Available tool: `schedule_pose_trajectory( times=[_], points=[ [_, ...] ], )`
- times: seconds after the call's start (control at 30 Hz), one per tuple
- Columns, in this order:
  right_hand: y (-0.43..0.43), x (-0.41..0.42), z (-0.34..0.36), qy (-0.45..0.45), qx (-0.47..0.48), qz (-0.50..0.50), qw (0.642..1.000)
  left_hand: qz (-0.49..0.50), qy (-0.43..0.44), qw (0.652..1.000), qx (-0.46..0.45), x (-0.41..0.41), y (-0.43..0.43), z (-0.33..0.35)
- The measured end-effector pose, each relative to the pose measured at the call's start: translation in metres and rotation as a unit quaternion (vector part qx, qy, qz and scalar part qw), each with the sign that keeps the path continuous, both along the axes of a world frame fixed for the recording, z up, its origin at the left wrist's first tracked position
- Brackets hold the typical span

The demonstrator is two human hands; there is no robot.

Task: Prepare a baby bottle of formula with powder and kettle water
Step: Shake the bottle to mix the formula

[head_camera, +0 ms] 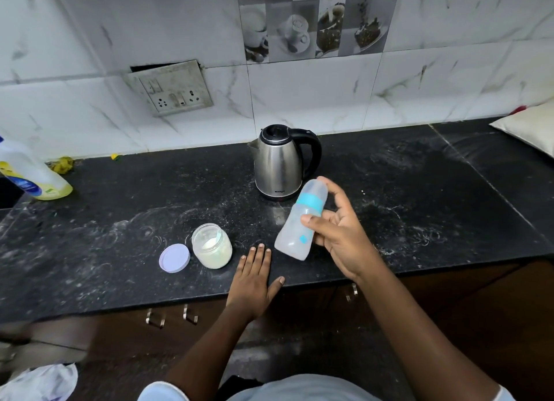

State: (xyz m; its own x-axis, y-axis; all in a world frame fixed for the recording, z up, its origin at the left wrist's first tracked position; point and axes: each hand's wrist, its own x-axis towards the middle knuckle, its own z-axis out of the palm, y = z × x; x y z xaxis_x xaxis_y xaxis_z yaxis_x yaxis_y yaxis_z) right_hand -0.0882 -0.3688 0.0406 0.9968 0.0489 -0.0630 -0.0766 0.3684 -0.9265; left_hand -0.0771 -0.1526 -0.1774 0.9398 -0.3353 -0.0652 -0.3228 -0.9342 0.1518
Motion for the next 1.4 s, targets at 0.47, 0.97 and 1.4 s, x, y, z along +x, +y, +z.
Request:
schedule_pose_trajectory(
  times=[0.47, 0.97, 1.4],
  points=[
    [-0.0008, 0.0014, -0.0009, 0.014, 0.008, -0.045, 0.999, 0.002, 0.003, 1.0, -0.004, -0.0005, -0.0001, 0.0022],
    [0.0032, 0.0029, 0.0055, -0.001, -0.009, -0.032, 0.999, -0.006, 0.005, 1.0, 0.002, 0.0007, 0.0024, -0.0013],
    [0.0031, 0.0039, 0.0042, -0.016, -0.032, -0.007, 0.999, -0.004, 0.009, 1.0, 0.001, 0.0, 0.0019, 0.0]
  ],
)
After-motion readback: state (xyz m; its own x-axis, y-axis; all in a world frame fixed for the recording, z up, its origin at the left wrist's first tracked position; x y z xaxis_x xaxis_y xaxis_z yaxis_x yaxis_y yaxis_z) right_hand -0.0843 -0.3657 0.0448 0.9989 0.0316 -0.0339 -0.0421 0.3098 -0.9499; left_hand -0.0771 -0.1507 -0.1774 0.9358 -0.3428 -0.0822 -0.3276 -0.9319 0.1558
